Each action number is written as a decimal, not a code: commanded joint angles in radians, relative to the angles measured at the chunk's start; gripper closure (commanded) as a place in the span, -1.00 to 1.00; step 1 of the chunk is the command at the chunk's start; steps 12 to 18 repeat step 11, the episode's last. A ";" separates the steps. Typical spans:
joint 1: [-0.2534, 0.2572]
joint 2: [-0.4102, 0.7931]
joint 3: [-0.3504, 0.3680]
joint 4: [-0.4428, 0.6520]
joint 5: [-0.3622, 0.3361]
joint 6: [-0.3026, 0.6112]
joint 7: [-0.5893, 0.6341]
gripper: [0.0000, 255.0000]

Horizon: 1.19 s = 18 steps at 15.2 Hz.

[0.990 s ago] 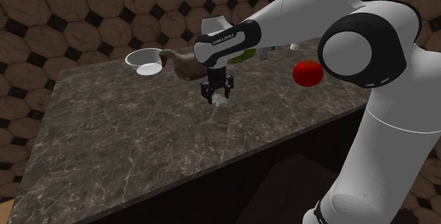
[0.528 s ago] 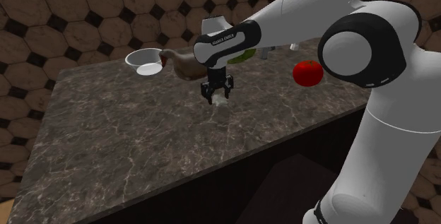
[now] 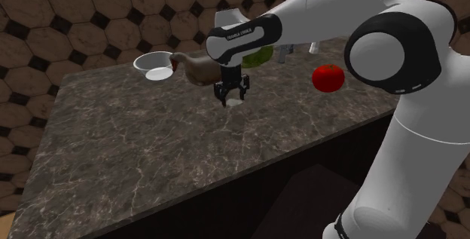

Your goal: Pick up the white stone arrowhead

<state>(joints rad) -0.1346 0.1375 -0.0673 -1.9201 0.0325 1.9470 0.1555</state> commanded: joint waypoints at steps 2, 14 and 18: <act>0.000 -0.009 0.000 0.029 -0.001 -0.039 0.002 1.00; 0.000 -0.032 0.000 0.098 -0.004 -0.130 0.005 1.00; 0.000 -0.032 0.000 0.098 -0.004 -0.130 0.005 1.00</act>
